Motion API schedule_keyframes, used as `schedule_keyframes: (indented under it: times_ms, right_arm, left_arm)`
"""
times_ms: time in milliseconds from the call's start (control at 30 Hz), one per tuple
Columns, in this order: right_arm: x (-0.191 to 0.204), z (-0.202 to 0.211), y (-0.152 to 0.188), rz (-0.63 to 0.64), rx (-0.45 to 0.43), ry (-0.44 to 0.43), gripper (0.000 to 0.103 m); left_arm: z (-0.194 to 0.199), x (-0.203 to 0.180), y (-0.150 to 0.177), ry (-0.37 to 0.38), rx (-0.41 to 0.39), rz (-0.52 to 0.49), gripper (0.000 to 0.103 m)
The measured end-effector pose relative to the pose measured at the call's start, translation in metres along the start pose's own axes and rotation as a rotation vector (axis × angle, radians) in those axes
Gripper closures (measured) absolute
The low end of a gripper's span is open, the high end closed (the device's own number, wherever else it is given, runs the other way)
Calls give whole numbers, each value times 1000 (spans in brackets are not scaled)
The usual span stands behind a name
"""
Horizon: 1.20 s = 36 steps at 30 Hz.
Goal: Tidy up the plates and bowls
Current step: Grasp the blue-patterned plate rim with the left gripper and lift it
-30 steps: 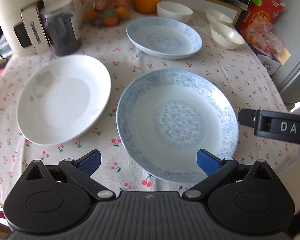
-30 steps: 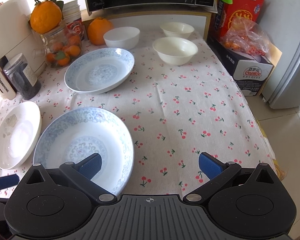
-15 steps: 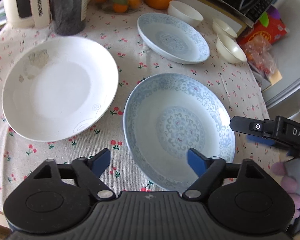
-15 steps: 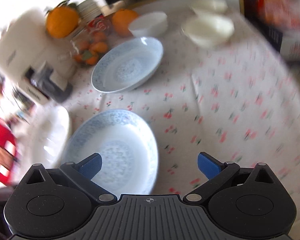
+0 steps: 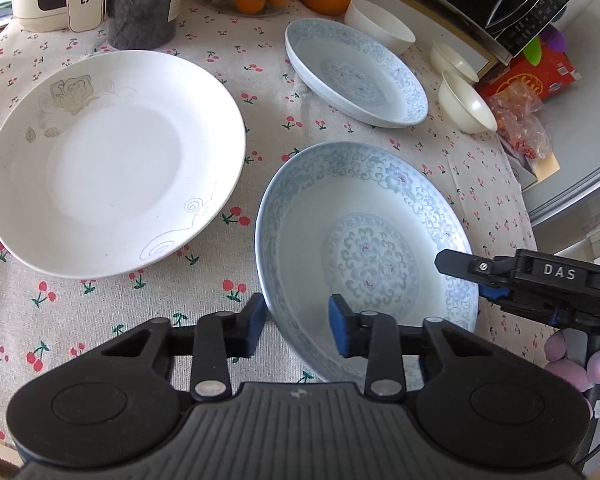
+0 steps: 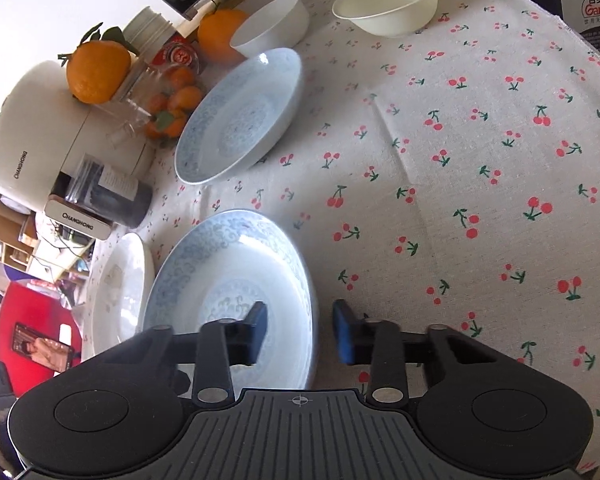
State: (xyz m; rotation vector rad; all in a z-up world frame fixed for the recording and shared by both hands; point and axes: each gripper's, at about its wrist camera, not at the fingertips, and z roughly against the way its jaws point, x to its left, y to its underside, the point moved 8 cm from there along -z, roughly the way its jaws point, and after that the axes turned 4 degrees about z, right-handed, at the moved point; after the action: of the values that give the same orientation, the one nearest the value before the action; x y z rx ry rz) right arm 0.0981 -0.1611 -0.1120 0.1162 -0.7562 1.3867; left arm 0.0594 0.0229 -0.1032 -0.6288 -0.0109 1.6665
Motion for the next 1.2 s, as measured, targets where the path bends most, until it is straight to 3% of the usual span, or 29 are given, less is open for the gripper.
schedule_keyframes:
  times_ms: [67,233,533,1200]
  right_arm:
    - [1,-2,1,10,3,6,83]
    - [2,-2,0,30,-8,47,88]
    - [-2,11,-23,22,-59,92,88]
    - [-24,3,-64,-84,-77,166,88]
  left_arm:
    - [0,2,-1,-3,-7,11,81]
    - [1,5,0,-7,-12,24,86]
    - [1,-14,-1,34,-30,-30,87]
    - [-20,-40,-13,23,-26,-36,85]
